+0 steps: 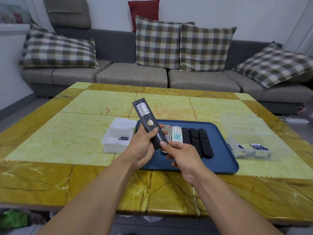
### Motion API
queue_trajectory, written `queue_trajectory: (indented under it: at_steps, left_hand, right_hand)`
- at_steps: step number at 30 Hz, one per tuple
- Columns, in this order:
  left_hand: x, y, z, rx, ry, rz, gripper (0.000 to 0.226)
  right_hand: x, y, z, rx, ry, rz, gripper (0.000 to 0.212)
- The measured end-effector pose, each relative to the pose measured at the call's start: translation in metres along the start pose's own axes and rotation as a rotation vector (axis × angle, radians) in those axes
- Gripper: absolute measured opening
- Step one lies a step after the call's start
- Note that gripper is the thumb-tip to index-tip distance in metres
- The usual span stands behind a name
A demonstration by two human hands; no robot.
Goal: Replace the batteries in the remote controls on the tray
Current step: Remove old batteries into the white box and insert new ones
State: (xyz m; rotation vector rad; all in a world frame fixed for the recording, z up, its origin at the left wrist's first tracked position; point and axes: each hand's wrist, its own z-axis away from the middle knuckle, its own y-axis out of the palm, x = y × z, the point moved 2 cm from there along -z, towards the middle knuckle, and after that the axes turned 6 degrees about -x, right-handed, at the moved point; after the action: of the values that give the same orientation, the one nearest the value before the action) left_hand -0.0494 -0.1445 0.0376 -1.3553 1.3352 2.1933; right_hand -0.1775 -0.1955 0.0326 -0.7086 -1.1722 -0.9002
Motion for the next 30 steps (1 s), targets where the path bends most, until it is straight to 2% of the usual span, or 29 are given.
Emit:
queue_trajectory:
  at_steps: [4,6,9,12,14,18,20,24,30]
  left_hand:
    - [0.002,-0.001,-0.002,-0.061,0.009,-0.004,0.031]
    - [0.008,-0.004,-0.005,-0.131,0.023,-0.037,0.027]
    - [0.011,-0.007,-0.006,-0.186,-0.002,-0.107,0.017]
    - [0.007,-0.008,-0.003,-0.159,-0.031,-0.113,0.028]
    - [0.004,-0.013,-0.002,-0.156,0.014,-0.282,0.034]
    - [0.0,-0.026,-0.002,-0.175,0.261,-0.936,0.046]
    - [-0.001,-0.03,0.001,-0.164,0.313,-1.134,0.056]
    - [0.0,-0.037,0.007,-0.115,0.296,-1.32,0.06]
    - [0.003,-0.047,0.005,0.013,0.184,-1.478,0.07]
  right_hand:
    - [0.0,0.001,-0.001,-0.057,-0.082,0.065,0.021]
    - [0.001,0.003,-0.005,-0.11,-0.223,0.214,0.029]
    - [-0.002,0.015,-0.006,-0.05,-0.42,0.498,0.043]
    - [-0.001,0.023,-0.004,-0.067,-0.462,0.573,0.037]
    - [-0.001,0.025,-0.008,-0.097,-0.425,0.562,0.027]
    - [-0.009,0.029,-0.024,-0.083,-0.184,0.373,0.012]
    - [-0.015,0.033,-0.029,-0.086,-0.096,0.32,0.012]
    - [-0.016,0.04,-0.033,-0.106,-0.045,0.287,0.012]
    - [-0.015,0.047,-0.04,-0.141,-0.054,0.391,0.011]
